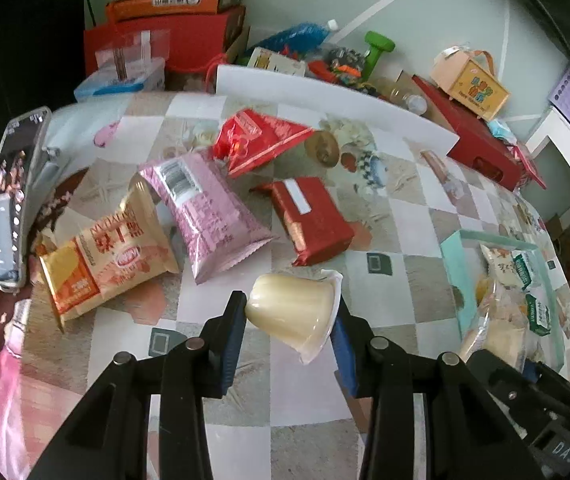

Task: Organize snacks
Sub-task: 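Carry the bun and pudding cup into the tray and open both tools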

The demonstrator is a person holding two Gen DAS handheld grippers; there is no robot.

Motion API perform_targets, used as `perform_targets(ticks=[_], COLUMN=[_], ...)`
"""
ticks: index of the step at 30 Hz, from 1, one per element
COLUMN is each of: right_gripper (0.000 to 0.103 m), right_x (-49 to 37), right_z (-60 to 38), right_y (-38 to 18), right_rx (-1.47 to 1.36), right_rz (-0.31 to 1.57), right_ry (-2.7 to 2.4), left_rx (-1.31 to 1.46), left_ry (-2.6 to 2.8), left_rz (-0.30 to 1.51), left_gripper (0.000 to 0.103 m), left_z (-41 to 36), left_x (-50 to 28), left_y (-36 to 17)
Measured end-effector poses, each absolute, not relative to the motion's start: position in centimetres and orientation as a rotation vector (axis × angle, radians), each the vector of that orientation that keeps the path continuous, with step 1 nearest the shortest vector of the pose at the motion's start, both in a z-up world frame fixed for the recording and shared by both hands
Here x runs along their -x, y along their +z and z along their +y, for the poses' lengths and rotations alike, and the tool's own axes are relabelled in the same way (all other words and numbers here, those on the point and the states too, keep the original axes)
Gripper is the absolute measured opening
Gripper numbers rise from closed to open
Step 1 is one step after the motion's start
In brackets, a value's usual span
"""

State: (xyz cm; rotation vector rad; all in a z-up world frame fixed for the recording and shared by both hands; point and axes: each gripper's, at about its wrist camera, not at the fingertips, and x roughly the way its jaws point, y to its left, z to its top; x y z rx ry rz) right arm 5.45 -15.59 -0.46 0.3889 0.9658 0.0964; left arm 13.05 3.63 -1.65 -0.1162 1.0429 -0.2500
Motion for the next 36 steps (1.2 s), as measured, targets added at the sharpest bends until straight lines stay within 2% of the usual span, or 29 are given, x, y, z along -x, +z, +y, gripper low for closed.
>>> perform_targets(ticks=[10,19,26,36], right_gripper=[0.055,0.055,0.055,0.055], right_x=[-4.2,-2.2,-0.3,2.8], right_z=[-17.9,-24.1,-30.4,-36.7], right_y=[2.5,4.7,5.1,4.4], right_rx=[-0.412,-0.447,-0.523,-0.611], right_rz=[0.881,0.801,0.765,0.748], right_ry=[0.066,-0.112,-0.267,-0.418], left_rx=[0.109,0.117,0.037,-0.088], left_ry=[-0.262,-0.374,-0.523,-0.692], left_rz=[0.895,0.799,0.806,0.895], left_gripper=[0.042,0.042,0.042,0.042], left_z=[2.6,-1.1,-6.8,-14.4], left_x=[-11.0,-8.9,-6.9,-4.4], left_y=[3.9,7.3,7.4,4.6])
